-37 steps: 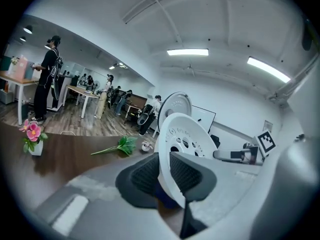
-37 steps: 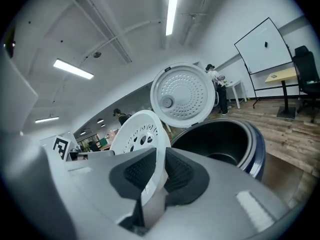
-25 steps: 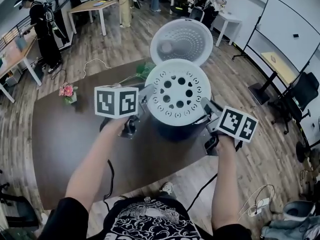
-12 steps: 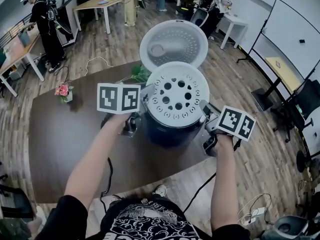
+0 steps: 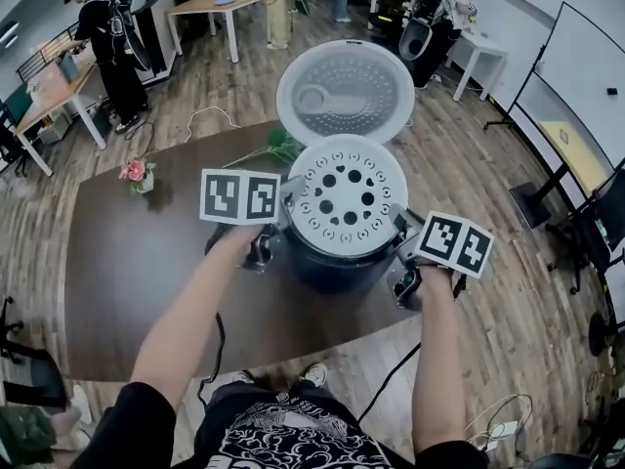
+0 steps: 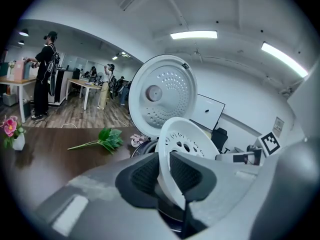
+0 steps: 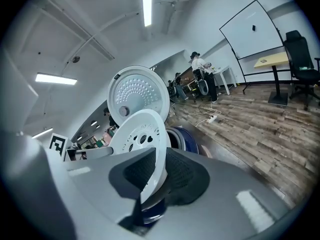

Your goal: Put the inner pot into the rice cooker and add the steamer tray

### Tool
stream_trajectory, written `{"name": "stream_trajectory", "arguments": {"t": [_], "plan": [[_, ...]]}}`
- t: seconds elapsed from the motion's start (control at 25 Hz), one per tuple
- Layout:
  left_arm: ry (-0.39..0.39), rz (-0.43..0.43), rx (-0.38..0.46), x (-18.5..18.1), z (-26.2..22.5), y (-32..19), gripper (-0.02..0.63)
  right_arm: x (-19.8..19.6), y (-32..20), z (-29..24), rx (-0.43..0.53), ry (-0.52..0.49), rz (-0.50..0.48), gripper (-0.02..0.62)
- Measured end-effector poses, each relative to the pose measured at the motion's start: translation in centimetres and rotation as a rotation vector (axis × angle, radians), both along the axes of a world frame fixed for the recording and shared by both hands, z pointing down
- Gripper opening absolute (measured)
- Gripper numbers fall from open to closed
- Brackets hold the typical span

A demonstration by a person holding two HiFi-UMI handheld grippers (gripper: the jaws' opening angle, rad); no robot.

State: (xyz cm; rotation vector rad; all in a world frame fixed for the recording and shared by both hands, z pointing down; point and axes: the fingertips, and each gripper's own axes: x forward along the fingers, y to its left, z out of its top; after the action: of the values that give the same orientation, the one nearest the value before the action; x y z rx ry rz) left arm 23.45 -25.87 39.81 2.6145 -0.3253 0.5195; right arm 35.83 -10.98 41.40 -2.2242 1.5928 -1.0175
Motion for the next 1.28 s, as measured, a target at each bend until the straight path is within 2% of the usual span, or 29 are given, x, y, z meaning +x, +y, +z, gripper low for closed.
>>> {"name": "stream_trajectory", "arguments": {"t": [0.28,0.64,0.76,0.96,1.28], "plan": [[-0.038,0.016,-0.026,0.6,1.5,0.0,0.080,0.6,0.0,0.5,-0.064,0.093,0.024,0.075],[-0.059,0.054,0.006,0.4,2.7,-0.4,0.087,0.5,-0.8,1.6,-0.178,0.254,0.053,0.094],[-0.068,0.067,0.048,0.6,2.6,-0.4,0.095,0.7,-0.9,1.5,-0.211,0.305,0.060,0.098],[-0.103,0.101,0.163,0.5,2.9,-0.3,0.112,0.7,-1.0,1.7,-0.250,0.357,0.067,0.103],[-0.130,0.122,0.263,0.6,3.6,-0.2,0.132,0.7,-0.9,1.8,-0.289,0.414,0.082,0.107]]}}
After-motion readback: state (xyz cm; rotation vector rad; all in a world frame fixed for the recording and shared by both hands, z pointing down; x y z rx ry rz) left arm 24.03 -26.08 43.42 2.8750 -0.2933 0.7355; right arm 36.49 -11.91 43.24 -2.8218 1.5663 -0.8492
